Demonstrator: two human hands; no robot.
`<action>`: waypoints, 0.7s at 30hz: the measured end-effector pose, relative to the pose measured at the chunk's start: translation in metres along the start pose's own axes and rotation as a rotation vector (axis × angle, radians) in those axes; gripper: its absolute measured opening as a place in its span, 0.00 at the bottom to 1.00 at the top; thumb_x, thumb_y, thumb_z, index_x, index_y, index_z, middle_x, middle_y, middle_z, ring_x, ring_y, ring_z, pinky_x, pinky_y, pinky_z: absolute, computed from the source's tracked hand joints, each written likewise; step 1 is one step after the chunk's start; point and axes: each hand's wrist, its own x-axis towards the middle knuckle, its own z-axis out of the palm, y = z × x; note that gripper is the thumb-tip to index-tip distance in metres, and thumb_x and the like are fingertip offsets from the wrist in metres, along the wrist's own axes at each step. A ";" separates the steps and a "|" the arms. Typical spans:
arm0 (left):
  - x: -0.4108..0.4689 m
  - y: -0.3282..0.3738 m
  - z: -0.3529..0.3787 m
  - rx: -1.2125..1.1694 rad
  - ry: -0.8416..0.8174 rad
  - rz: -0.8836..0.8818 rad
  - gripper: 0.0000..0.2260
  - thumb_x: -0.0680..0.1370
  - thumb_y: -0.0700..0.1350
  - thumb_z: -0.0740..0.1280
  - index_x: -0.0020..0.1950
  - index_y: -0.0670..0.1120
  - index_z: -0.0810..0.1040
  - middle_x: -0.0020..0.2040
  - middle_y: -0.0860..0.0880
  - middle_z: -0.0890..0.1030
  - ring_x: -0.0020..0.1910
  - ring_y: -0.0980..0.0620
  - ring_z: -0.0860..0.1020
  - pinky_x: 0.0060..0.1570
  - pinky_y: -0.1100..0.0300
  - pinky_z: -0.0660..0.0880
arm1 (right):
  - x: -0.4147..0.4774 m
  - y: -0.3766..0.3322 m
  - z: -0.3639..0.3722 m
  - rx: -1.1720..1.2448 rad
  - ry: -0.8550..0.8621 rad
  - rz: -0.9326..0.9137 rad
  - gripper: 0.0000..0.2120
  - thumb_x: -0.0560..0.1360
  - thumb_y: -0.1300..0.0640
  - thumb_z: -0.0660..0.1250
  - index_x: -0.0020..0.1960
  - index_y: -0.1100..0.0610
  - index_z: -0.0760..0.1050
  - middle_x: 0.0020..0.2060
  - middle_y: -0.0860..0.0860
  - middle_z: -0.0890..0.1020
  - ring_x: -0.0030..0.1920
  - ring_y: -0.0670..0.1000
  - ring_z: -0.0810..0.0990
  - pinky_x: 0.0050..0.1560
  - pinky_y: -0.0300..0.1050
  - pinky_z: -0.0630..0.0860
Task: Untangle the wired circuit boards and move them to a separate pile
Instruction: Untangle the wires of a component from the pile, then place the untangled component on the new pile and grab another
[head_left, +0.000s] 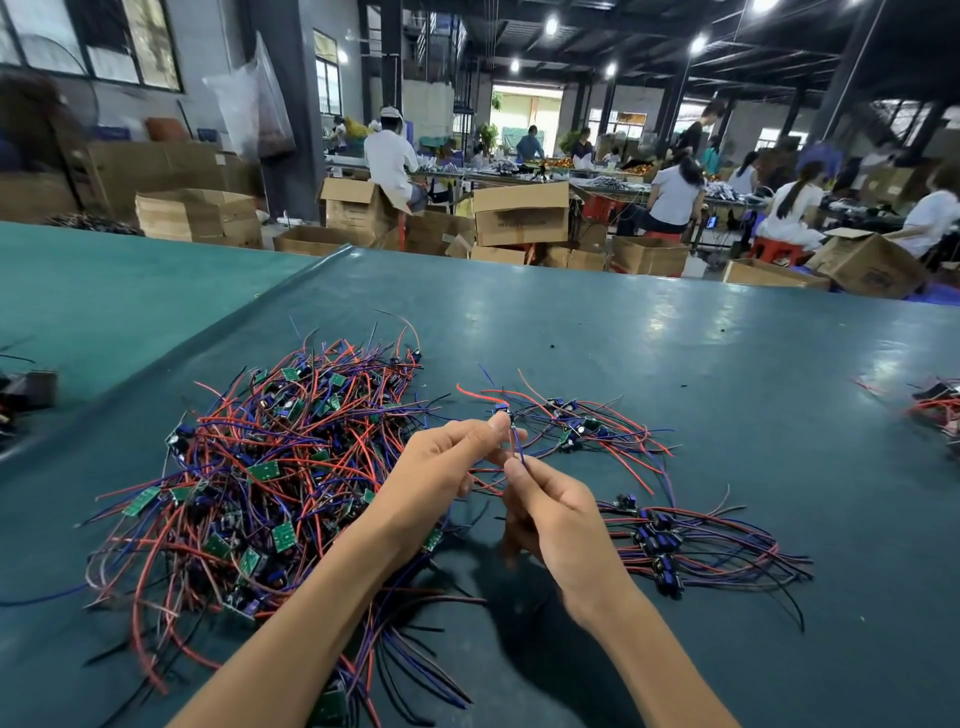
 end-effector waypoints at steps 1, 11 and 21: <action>0.001 -0.001 0.001 0.002 0.022 -0.005 0.25 0.74 0.66 0.67 0.51 0.45 0.86 0.44 0.52 0.87 0.30 0.57 0.66 0.31 0.66 0.65 | -0.001 -0.001 0.001 -0.014 -0.006 0.008 0.13 0.83 0.54 0.60 0.55 0.60 0.81 0.26 0.42 0.68 0.25 0.43 0.64 0.30 0.42 0.66; 0.002 0.000 -0.001 0.046 0.223 0.029 0.08 0.82 0.45 0.66 0.50 0.45 0.85 0.27 0.58 0.70 0.27 0.59 0.67 0.34 0.62 0.68 | -0.007 -0.010 0.006 0.058 -0.066 0.204 0.20 0.84 0.48 0.57 0.43 0.55 0.82 0.27 0.48 0.57 0.21 0.47 0.55 0.21 0.36 0.63; 0.009 -0.013 -0.016 0.344 0.424 0.098 0.14 0.84 0.49 0.63 0.52 0.37 0.77 0.39 0.43 0.70 0.38 0.45 0.70 0.48 0.36 0.74 | -0.012 -0.016 0.010 0.065 -0.152 0.312 0.18 0.84 0.52 0.59 0.44 0.62 0.79 0.25 0.54 0.71 0.22 0.53 0.71 0.22 0.41 0.71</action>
